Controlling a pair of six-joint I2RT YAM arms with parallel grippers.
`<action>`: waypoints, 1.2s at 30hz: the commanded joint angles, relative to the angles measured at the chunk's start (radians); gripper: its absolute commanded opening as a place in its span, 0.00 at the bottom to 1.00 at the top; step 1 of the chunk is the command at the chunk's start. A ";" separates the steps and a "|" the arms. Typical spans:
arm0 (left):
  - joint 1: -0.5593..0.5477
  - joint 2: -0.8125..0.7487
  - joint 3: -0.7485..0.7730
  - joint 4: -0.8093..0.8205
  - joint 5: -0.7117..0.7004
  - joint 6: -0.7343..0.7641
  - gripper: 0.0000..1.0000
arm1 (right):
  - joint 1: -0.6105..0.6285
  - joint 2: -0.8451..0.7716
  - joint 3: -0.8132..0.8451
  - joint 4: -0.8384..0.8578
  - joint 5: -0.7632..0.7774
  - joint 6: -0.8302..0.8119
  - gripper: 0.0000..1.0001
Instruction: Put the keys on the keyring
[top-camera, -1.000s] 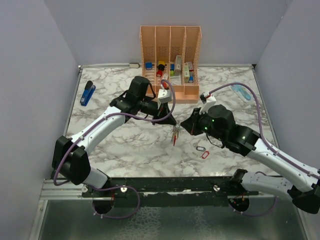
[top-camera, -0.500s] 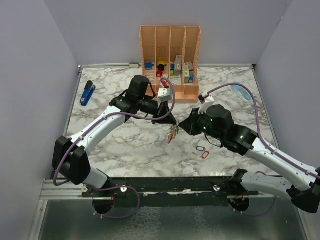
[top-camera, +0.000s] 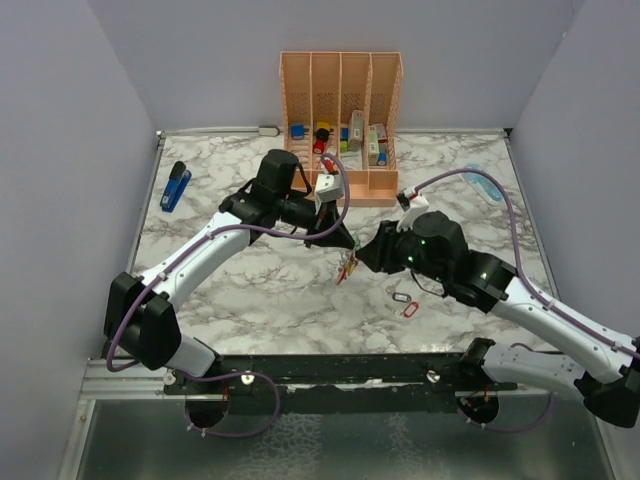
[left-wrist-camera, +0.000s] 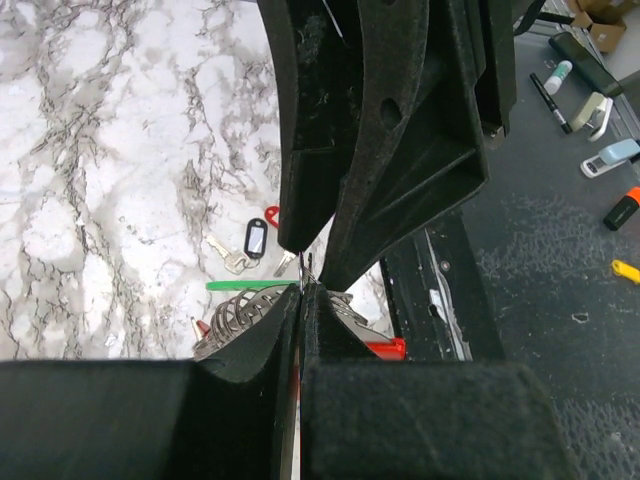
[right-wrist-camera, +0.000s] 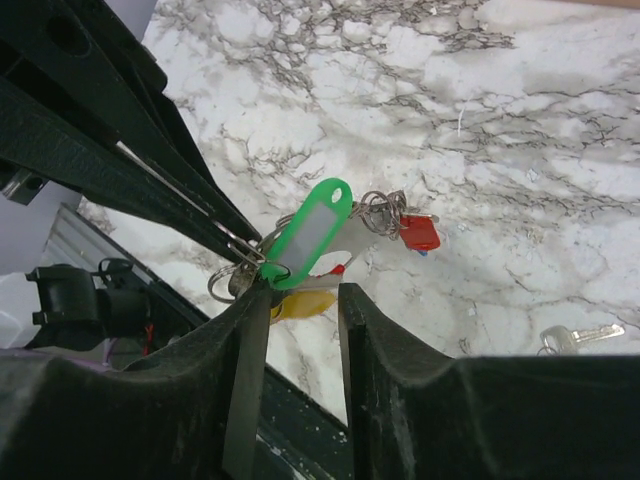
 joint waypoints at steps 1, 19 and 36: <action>-0.007 -0.015 0.028 0.058 0.068 -0.012 0.00 | 0.004 -0.079 -0.003 -0.046 0.031 -0.016 0.35; -0.007 -0.010 0.012 0.061 0.111 -0.009 0.00 | 0.004 -0.086 0.039 0.053 -0.033 -0.203 0.29; -0.012 -0.009 0.007 0.050 0.131 0.002 0.00 | 0.004 -0.053 0.052 0.122 -0.070 -0.263 0.28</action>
